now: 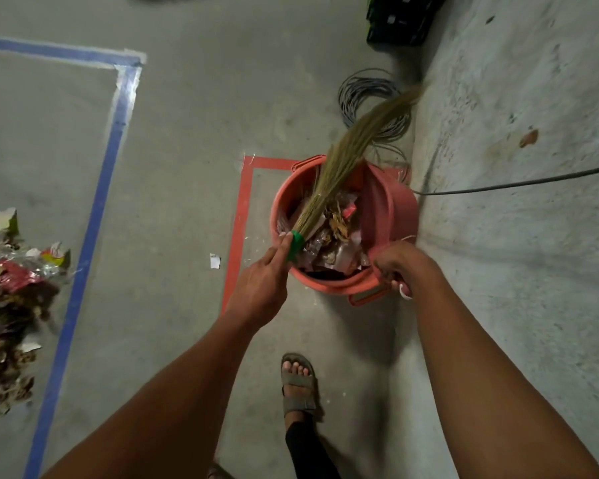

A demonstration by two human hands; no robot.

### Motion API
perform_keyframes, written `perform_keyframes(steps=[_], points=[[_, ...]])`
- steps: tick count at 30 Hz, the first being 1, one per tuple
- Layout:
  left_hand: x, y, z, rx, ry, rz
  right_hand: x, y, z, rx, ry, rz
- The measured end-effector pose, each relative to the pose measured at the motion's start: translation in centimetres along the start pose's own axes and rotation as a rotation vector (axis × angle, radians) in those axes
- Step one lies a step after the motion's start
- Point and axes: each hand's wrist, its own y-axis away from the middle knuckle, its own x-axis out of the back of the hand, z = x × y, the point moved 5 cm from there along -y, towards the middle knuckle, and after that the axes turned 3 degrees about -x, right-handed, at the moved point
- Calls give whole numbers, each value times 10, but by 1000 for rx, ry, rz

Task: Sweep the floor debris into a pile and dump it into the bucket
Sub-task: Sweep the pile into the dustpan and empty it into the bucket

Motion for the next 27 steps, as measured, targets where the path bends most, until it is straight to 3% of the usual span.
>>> perform_keyframes(steps=[5, 13, 18, 23, 27], points=[[22, 8, -2, 134, 78, 132, 4, 40, -14, 137, 27, 40], [30, 36, -49, 319, 181, 262, -82, 25, -43, 122, -281, -183], [17, 54, -75, 368, 193, 246, -115, -17, -43, 126, -114, 12], [1, 65, -89, 381, 229, 193, -115, -52, -37, 167, 218, 194], [-2, 64, -91, 382, 250, 166, -112, -69, -34, 169, 345, 289]])
